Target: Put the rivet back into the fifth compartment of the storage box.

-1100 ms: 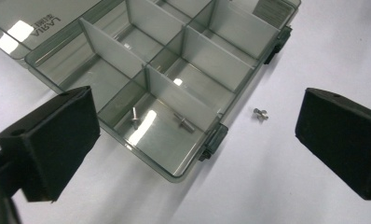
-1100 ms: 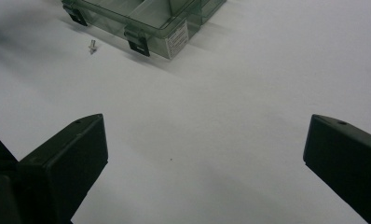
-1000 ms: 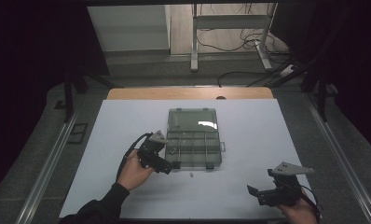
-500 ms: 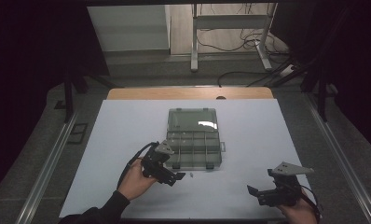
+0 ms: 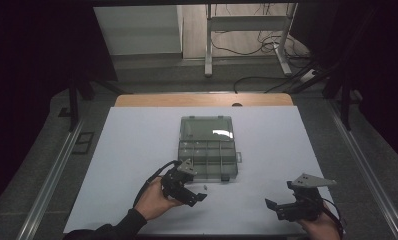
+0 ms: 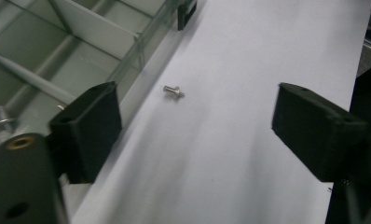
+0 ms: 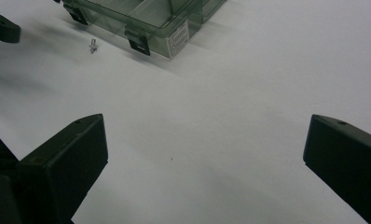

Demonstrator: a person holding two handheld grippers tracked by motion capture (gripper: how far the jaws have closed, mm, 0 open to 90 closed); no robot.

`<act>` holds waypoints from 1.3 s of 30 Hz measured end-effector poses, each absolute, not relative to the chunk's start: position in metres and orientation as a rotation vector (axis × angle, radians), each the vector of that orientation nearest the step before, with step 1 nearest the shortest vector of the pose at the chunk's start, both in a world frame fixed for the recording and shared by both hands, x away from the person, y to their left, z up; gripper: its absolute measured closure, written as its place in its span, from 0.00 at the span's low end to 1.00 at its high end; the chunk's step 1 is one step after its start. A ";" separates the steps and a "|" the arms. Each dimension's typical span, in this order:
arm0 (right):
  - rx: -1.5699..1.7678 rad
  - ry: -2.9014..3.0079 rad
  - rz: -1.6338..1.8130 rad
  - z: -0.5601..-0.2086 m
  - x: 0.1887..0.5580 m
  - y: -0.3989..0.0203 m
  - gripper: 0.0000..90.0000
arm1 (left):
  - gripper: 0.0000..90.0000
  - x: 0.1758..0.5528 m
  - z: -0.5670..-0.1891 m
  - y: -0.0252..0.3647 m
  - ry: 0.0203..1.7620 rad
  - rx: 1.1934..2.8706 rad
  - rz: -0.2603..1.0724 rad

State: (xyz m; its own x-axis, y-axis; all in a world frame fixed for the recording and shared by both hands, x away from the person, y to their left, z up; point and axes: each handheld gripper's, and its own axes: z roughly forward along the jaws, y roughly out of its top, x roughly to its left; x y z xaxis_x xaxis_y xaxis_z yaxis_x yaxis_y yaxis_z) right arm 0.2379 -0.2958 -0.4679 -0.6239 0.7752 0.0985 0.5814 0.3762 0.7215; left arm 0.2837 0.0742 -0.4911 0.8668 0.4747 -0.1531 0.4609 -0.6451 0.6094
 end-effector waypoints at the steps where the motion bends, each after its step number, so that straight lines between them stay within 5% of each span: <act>1: 1.204 2.382 1.090 -0.468 0.238 -0.296 0.00 | 0.23 0.284 -0.494 0.072 0.674 2.366 0.020; 13: 1.204 2.386 1.085 -0.468 0.238 -0.295 0.00 | 0.48 0.298 -0.513 0.053 0.671 2.414 -0.006; 23: 1.204 2.388 1.084 -0.468 0.238 -0.295 0.00 | 0.56 0.304 -0.522 0.046 0.685 2.424 0.018; 33: 1.206 2.388 1.082 -0.468 0.239 -0.295 0.00 | 0.83 0.304 -0.522 0.045 0.667 2.454 0.069; 39: 1.204 2.390 1.080 -0.468 0.238 -0.295 0.00 | 0.88 0.304 -0.521 0.045 0.660 2.453 0.030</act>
